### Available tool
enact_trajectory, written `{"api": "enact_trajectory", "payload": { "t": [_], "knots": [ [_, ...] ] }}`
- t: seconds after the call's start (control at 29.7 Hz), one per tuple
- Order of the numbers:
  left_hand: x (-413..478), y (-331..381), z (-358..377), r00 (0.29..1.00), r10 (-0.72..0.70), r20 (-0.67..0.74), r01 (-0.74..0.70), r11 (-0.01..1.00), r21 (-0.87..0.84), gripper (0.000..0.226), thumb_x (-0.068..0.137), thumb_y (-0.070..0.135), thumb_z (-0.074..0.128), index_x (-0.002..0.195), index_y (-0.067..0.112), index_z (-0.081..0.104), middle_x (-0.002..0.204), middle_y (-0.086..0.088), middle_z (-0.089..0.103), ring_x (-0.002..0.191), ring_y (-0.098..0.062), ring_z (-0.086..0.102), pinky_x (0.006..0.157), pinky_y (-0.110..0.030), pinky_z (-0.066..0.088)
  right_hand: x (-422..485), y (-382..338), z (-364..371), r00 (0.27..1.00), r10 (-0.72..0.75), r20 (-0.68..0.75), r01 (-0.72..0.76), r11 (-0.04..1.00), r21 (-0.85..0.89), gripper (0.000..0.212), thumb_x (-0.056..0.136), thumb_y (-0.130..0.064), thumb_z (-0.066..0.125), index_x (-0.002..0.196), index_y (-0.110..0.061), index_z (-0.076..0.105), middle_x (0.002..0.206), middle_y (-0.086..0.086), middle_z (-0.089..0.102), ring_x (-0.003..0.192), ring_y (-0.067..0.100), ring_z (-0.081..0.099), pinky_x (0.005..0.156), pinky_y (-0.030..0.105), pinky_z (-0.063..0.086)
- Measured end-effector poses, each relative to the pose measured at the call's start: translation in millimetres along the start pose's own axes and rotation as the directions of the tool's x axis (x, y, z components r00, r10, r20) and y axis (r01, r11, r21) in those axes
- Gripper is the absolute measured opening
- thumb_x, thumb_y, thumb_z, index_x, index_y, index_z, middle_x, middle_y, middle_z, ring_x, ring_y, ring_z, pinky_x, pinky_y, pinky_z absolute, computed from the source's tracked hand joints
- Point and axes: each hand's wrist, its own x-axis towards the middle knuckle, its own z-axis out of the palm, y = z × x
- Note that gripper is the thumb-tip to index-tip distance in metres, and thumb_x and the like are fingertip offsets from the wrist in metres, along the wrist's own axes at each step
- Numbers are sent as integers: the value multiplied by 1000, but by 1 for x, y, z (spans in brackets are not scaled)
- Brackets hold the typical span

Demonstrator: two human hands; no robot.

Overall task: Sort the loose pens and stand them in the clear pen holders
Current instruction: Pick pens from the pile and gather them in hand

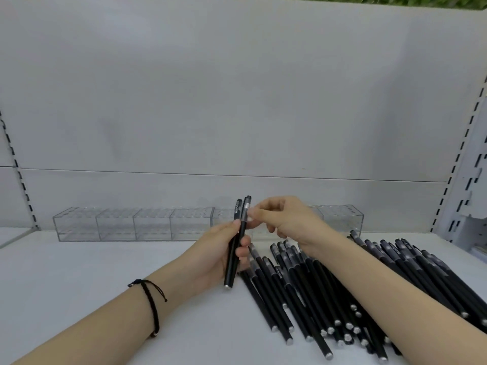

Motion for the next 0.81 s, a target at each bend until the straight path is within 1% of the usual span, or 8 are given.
{"api": "enact_trajectory", "payload": {
  "t": [0.1, 0.2, 0.3, 0.37, 0.5, 0.64, 0.71, 0.81],
  "knots": [
    [2, 4, -4, 994, 52, -95, -53, 999, -8, 31, 105, 29, 37, 110, 5, 56, 58, 2, 41, 44, -7, 31, 38, -17, 29, 3, 9, -2, 1000, 6, 17, -1, 958, -288, 24, 85, -36, 70, 78, -13, 68, 70, -3, 65, 54, 1, 49, 54, 15, 39],
    [5, 6, -8, 983, 101, -152, -102, 995, 5, 25, 103, 28, 41, 104, 7, 55, 58, 3, 40, 42, -6, 31, 34, -16, 28, 7, 22, 1, 994, 80, 70, -11, 730, -683, 29, 80, -46, 71, 70, -18, 66, 65, -4, 62, 65, 12, 58, 63, 27, 45],
    [5, 4, -10, 980, 122, -158, -121, 993, 16, 21, 102, 24, 44, 100, 6, 55, 59, 2, 42, 43, -7, 34, 36, -17, 31, 6, 24, 12, 991, 131, 30, -49, 562, -826, 34, 77, -52, 68, 79, -17, 72, 73, -4, 69, 74, 15, 64, 65, 27, 47],
    [5, 3, -10, 977, 127, -170, -123, 992, 38, 20, 102, 24, 45, 99, 6, 55, 61, 1, 44, 45, -8, 37, 38, -18, 33, 6, 22, 16, 990, 142, -6, -82, 535, -841, 31, 75, -47, 68, 86, -18, 75, 80, -4, 73, 80, 16, 67, 65, 25, 48],
    [5, 2, -12, 959, 165, -232, -137, 982, 131, 22, 103, 24, 43, 100, 5, 55, 63, -2, 49, 47, -11, 44, 41, -21, 39, 9, 21, 12, 980, 200, -2, -138, 668, -731, 26, 70, -34, 72, 82, -11, 75, 70, -2, 69, 71, 17, 66, 64, 25, 49],
    [3, 3, -11, 957, 157, -245, -124, 982, 146, 24, 104, 22, 41, 98, 3, 56, 67, -7, 65, 53, -13, 63, 48, -23, 53, 8, 11, 4, 984, 178, 7, -167, 935, -313, 12, 76, -20, 76, 80, -9, 72, 58, -8, 60, 57, 7, 48, 54, 18, 37],
    [1, 3, -7, 969, 131, -208, -100, 983, 151, 25, 104, 21, 41, 100, 2, 56, 80, -13, 72, 66, -18, 71, 58, -26, 59, 9, 7, 0, 985, 173, 22, -170, 980, -101, 8, 78, -19, 76, 76, -16, 69, 52, -13, 61, 59, 6, 43, 52, 17, 33],
    [-3, 3, -1, 990, 79, -112, -61, 986, 155, 28, 105, 23, 39, 108, 0, 55, 97, -23, 72, 84, -30, 73, 70, -34, 61, 11, 7, 1, 986, 163, 23, -164, 981, 107, 6, 80, -18, 76, 76, -17, 71, 65, -8, 68, 62, 8, 43, 53, 21, 32]
  ]
}}
